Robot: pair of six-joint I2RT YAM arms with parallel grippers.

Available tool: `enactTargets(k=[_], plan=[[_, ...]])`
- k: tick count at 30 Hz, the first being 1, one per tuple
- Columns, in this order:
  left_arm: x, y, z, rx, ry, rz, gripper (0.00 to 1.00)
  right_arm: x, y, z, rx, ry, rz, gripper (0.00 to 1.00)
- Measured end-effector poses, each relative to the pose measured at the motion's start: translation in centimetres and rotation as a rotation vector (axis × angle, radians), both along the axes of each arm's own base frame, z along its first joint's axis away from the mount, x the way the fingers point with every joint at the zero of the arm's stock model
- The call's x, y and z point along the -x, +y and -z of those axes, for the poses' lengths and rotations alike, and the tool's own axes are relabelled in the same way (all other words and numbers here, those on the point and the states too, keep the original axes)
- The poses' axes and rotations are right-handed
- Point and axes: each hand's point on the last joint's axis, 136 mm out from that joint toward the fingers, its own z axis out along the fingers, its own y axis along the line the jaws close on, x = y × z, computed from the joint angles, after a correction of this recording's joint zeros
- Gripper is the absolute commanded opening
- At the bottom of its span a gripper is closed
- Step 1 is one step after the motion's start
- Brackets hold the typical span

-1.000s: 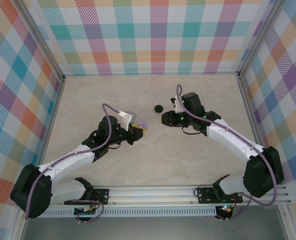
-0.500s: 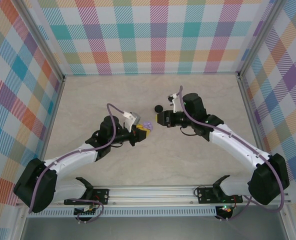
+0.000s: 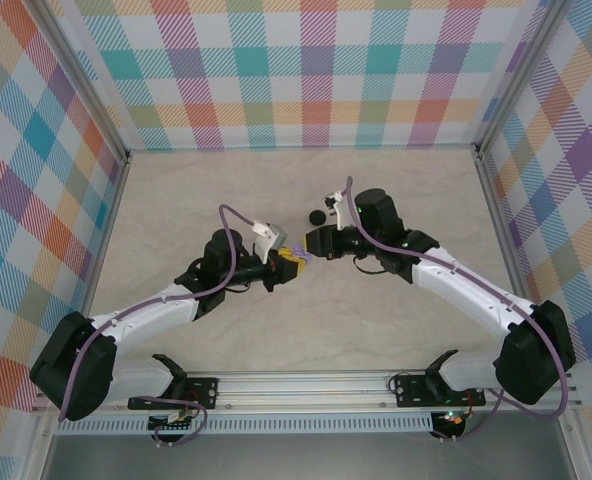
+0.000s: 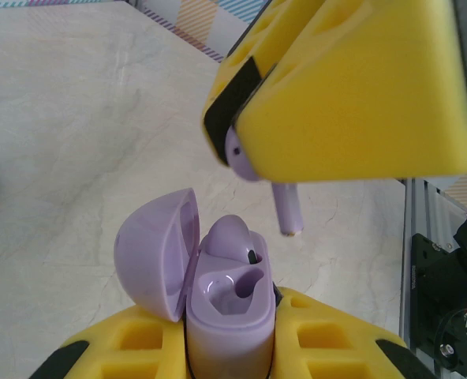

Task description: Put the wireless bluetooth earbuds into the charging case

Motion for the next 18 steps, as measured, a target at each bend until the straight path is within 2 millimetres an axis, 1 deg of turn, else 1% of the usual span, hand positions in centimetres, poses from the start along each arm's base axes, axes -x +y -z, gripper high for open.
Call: enactTargets(k=[8,18], plan=[[0.2,-0.36,-0.39,0.004,-0.003,0.015,0.01,0.12,0.6,0.32,0.014,-0.007,-0.017,0.26],[0.31,-0.28,0.02,-0.008,0.015,0.014,0.01,0.13,0.98,0.71,0.027,-0.01,-0.021,0.26]])
